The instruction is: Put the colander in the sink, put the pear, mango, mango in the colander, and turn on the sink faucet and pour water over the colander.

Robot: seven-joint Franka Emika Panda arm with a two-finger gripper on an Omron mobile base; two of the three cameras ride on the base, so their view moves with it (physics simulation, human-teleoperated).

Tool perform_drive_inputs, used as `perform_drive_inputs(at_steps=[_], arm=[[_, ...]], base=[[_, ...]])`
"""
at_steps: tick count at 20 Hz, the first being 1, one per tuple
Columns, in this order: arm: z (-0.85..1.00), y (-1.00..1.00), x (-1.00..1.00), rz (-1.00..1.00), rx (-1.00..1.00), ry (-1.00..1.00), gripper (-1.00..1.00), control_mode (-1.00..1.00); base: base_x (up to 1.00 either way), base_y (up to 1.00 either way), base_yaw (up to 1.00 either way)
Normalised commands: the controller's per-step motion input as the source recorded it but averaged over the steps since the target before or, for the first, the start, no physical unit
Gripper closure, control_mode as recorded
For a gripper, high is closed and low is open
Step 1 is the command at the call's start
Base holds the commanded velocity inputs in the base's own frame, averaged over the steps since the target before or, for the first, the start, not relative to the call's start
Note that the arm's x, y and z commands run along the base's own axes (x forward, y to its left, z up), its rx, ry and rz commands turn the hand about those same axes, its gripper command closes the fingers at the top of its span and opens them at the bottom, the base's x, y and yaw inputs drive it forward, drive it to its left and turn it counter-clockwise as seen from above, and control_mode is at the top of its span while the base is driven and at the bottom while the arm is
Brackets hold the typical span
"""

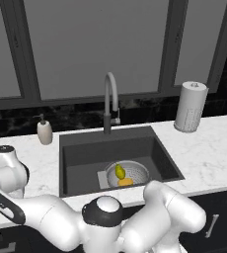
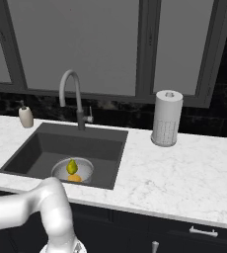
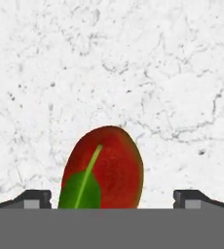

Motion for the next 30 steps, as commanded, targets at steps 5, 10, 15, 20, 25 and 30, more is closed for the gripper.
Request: perform_drive_inputs(at_steps=[5,10,15,20,25,30], arm=[[-0.22,0.23,0.21,0.00,0.00,0.01,-1.00,-1.00],[-0.39,0.30,0.04,0.00,-0.03,0.07,1.00,-1.00],[-0.36,-0.01,0.00,0.00,-0.17,0.10,1.00,-1.00],[-0.21,-0.49,-0.11,0.00,-0.15,0.03,1.00,-1.00],[0.05,-0.92,-0.18,0.00,0.00,-0.02,1.00,-1.00],[0.08,-1.00,-0.10,0.00,0.01,-0.12,1.00,-1.00]], base=[[0.00,0.00,0.00],[0.00,0.00,0.00],[0.00,0.00,0.00],[0.00,0.00,0.00],[0.00,0.00,0.00],[0.00,0.00,0.00]])
